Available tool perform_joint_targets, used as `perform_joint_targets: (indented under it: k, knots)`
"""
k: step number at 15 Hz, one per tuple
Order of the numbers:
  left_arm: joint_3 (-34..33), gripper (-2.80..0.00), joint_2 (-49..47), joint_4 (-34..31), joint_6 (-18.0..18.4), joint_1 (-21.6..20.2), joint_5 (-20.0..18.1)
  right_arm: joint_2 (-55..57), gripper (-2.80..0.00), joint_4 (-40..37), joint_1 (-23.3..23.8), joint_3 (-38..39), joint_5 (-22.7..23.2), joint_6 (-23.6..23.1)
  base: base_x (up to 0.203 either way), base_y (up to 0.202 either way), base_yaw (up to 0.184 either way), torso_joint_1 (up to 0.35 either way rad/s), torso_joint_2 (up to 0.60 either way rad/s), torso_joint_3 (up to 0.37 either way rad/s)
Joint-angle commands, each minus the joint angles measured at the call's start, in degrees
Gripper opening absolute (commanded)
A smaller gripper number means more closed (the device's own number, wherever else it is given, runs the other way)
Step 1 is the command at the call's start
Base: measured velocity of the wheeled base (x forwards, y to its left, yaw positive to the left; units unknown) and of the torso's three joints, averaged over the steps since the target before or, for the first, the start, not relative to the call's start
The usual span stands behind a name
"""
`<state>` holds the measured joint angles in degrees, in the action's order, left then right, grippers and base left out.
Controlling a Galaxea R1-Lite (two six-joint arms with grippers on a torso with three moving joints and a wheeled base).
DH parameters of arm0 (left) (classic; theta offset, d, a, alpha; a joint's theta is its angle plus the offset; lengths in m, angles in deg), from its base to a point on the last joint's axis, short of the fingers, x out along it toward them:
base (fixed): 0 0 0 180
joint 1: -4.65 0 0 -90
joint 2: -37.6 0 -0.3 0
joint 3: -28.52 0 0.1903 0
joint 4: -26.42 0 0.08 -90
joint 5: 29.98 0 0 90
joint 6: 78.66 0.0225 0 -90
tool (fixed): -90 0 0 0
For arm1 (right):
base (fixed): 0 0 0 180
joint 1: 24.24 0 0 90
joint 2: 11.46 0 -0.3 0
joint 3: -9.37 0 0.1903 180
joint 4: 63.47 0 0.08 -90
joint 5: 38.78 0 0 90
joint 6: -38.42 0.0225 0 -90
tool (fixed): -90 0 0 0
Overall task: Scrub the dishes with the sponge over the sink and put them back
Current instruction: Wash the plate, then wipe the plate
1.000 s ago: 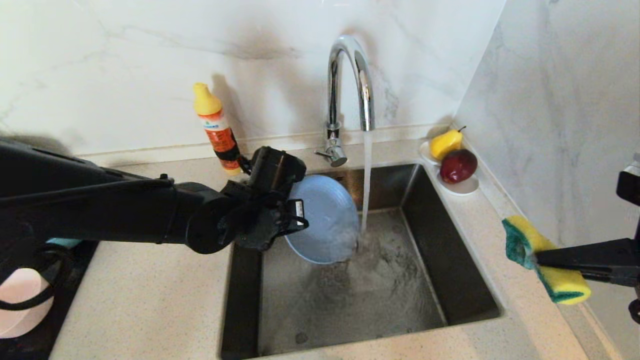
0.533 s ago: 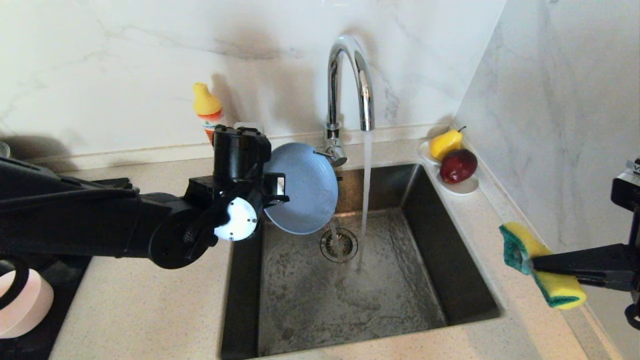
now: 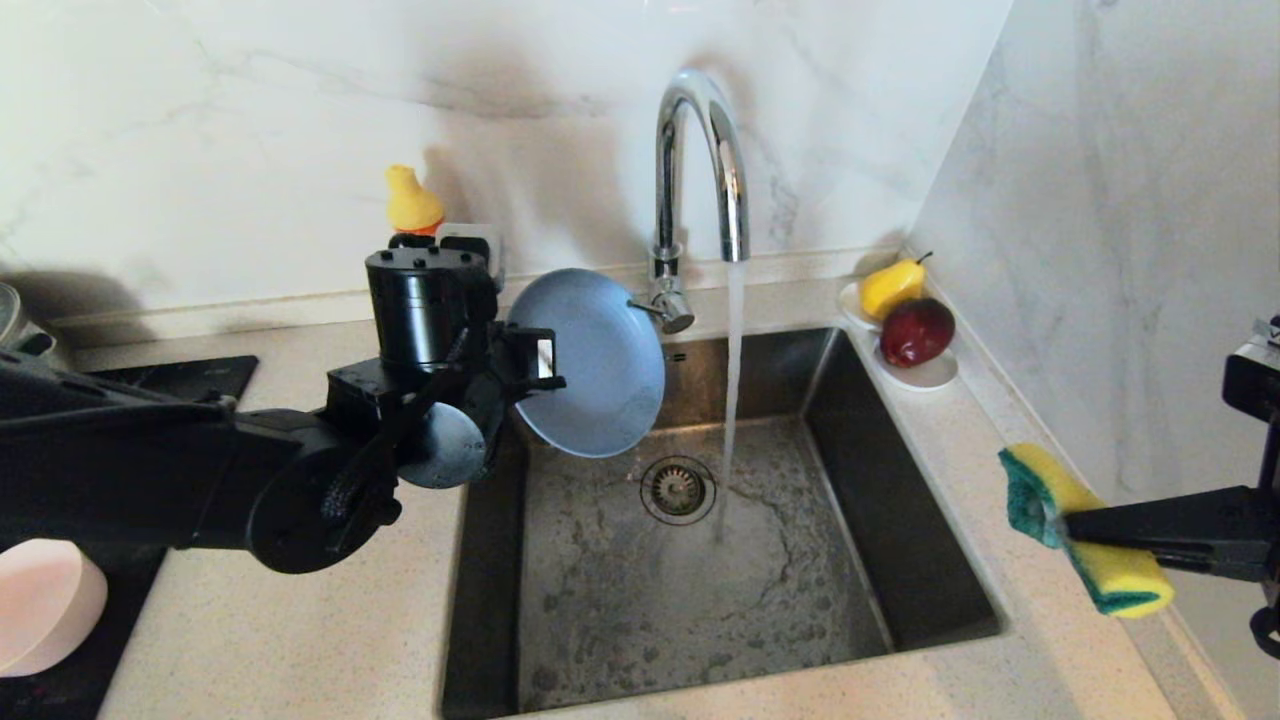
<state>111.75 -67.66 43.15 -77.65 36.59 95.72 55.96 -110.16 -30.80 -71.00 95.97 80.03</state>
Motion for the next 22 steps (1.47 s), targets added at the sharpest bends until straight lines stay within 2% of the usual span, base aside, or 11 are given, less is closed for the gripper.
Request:
perform_joint_targets:
  k: [1,4,7,8,9,11,14,16,20,22]
  knots:
    - [-2.5,-2.80,4.3,-0.5,-1.2,0.1,-2.3,-0.3,-2.80,-0.1,-0.2,0.1,0.3,0.2,0.000,0.000,0.000,0.000,0.00,0.000]
    - [-7.0,-2.80,11.4,-7.3,-6.5,0.6,-9.7,0.3,-2.80,-0.1,-1.2,0.0,0.3,0.2,0.000,0.000,0.000,0.000,0.00,0.000]
    - [-8.2,-2.80,17.4,-22.5,-13.3,0.8,-22.5,0.0,-2.80,-0.1,-3.1,0.0,0.2,0.3,0.000,0.000,0.000,0.000,0.00,0.000]
    - [-8.5,-2.80,18.5,-25.5,-15.8,0.7,-25.1,0.0,-2.80,-0.2,-3.2,-0.4,0.4,0.3,0.000,0.000,0.000,0.000,0.00,0.000]
    - [-9.4,-2.80,18.9,-26.1,-16.8,0.7,-25.9,0.0,-2.80,-0.2,-3.8,-0.6,0.4,0.3,0.000,0.000,0.000,0.000,0.00,0.000]
    - [-12.3,-2.80,19.1,-25.7,-16.8,1.0,-26.7,0.6,-2.80,-0.4,-6.2,-1.6,0.4,0.5,0.000,0.000,0.000,0.000,0.00,0.000]
    - [-17.0,-2.80,20.7,-24.3,-16.7,4.3,-28.4,3.6,-2.80,-0.8,-11.1,-4.0,0.0,0.7,0.000,0.000,0.000,0.000,0.00,0.000]
    - [-20.2,-2.80,21.1,-18.5,-16.2,5.8,-29.8,6.3,-2.80,-2.6,-14.1,-7.9,-0.3,0.7,0.000,0.000,0.000,0.000,0.00,0.000]
    - [-24.7,-2.80,19.1,-6.2,-15.7,7.4,-29.5,13.9,-2.80,-9.9,-20.0,-19.4,-0.4,0.2,0.000,0.000,0.000,0.000,0.00,0.000]
    - [-27.5,-2.80,17.6,2.3,-12.9,7.5,-29.6,18.2,-2.80,-13.1,-23.0,-24.0,-0.5,0.1,0.000,0.000,0.000,0.000,0.00,0.000]
